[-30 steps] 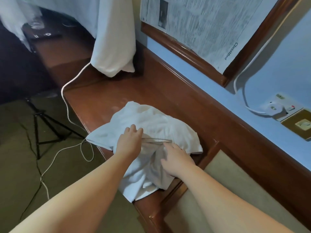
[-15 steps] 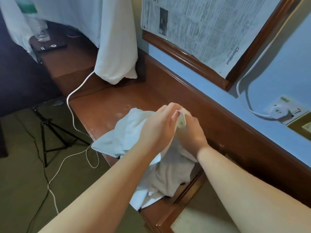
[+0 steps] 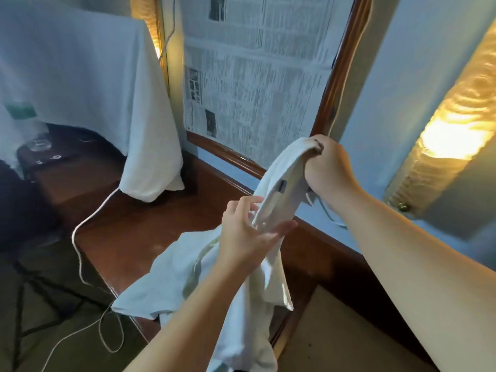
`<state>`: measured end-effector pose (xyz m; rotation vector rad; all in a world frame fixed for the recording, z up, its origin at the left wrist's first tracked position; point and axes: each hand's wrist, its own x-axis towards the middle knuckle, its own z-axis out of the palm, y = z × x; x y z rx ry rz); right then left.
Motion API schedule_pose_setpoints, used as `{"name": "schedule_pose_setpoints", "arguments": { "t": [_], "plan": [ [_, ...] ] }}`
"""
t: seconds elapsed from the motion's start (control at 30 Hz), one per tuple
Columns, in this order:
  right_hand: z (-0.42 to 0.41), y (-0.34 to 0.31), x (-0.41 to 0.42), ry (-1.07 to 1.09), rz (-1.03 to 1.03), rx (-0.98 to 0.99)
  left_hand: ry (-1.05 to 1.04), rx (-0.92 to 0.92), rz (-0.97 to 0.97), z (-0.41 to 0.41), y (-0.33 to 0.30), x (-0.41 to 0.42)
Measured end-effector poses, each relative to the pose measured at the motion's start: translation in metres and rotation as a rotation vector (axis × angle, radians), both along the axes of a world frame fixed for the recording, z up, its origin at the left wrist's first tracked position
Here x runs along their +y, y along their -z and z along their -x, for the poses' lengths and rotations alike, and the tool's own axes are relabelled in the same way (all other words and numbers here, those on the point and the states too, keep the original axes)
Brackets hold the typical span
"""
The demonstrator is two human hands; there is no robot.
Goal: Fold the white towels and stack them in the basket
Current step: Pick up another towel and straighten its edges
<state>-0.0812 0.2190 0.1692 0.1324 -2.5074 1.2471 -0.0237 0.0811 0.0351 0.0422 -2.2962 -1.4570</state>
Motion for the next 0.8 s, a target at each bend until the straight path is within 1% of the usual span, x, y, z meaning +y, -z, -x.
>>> {"name": "schedule_pose_setpoints", "arguments": {
  "t": [0.13,0.2,0.27,0.4,0.47,0.57,0.6,0.67,0.7,0.73,0.8],
  "plan": [
    [-0.024,-0.059,0.029,0.128,0.178,0.115,-0.062,0.032,-0.030,0.006,-0.034,0.033],
    [-0.038,-0.086,0.048,0.190,0.281,0.116,-0.009,0.031,-0.019,0.013,-0.043,0.041],
    [-0.051,-0.107,0.071,0.228,0.321,0.150,0.087,0.018,0.001,0.015,-0.051,0.048],
    [-0.085,-0.132,0.120,0.288,0.188,0.287,0.239,0.094,0.050,0.007,-0.088,0.069],
    [-0.102,-0.137,0.146,0.327,0.035,0.321,0.322,0.165,0.009,-0.003,-0.116,0.083],
    [-0.137,-0.146,0.181,0.343,-0.252,0.224,0.409,0.291,0.037,-0.024,-0.163,0.113],
    [-0.150,-0.149,0.191,0.308,-0.302,0.193,0.433,0.323,0.057,-0.034,-0.178,0.125],
    [-0.181,-0.155,0.208,0.207,-0.325,0.181,0.494,0.387,0.095,-0.057,-0.206,0.151],
    [-0.196,-0.158,0.216,0.159,-0.275,0.182,0.531,0.408,0.103,-0.070,-0.217,0.162],
    [-0.210,-0.161,0.227,0.128,-0.159,0.171,0.572,0.421,0.104,-0.083,-0.227,0.173],
    [-0.240,-0.168,0.253,0.151,0.071,0.139,0.649,0.440,0.083,-0.111,-0.239,0.195]
  ]
}}
